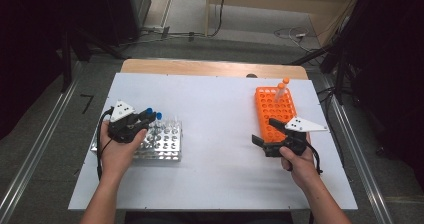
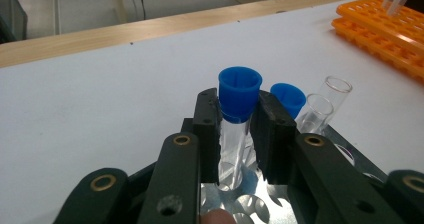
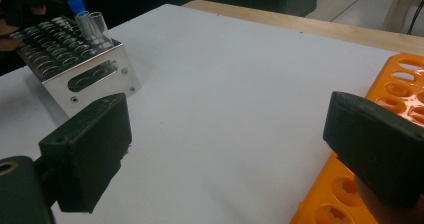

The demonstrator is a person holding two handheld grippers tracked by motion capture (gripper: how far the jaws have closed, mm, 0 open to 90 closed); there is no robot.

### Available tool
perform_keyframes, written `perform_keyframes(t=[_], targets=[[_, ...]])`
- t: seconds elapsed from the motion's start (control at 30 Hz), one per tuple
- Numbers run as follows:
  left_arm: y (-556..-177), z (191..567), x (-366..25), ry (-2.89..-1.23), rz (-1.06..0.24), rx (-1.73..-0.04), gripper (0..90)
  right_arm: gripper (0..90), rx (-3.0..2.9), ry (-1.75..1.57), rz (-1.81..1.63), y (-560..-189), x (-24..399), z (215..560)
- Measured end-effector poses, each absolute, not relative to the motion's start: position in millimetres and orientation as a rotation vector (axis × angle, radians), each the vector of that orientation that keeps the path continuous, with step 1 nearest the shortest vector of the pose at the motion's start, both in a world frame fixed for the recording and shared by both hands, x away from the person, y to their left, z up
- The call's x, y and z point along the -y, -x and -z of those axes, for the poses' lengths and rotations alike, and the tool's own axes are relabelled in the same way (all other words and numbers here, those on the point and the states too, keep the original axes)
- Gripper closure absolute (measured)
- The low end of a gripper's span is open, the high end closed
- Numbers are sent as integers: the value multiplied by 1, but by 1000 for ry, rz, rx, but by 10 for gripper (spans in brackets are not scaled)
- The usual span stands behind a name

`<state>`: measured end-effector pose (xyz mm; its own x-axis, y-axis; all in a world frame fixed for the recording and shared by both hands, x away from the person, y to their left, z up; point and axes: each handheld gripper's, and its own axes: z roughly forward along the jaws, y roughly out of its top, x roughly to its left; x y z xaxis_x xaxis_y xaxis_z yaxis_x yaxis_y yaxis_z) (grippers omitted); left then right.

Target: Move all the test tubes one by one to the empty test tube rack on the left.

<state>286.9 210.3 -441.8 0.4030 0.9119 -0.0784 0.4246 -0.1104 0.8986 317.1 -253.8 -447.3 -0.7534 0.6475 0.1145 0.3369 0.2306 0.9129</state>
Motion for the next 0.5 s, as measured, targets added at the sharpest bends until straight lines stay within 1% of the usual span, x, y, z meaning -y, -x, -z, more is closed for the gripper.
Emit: perform_keyframes(t=[0.13,0.27,0.5], targets=[[-286,442,-213,-1698,-622,-1179,700,42,-2214,-929,-1533,-318,256,447],[-283,441,-216,-1661,-584,-1172,636,42,-2205,-943,-1537,-320,259,447],[-273,438,-219,-1576,-500,-1125,457,43,-2172,-1000,-1518,-329,266,446]])
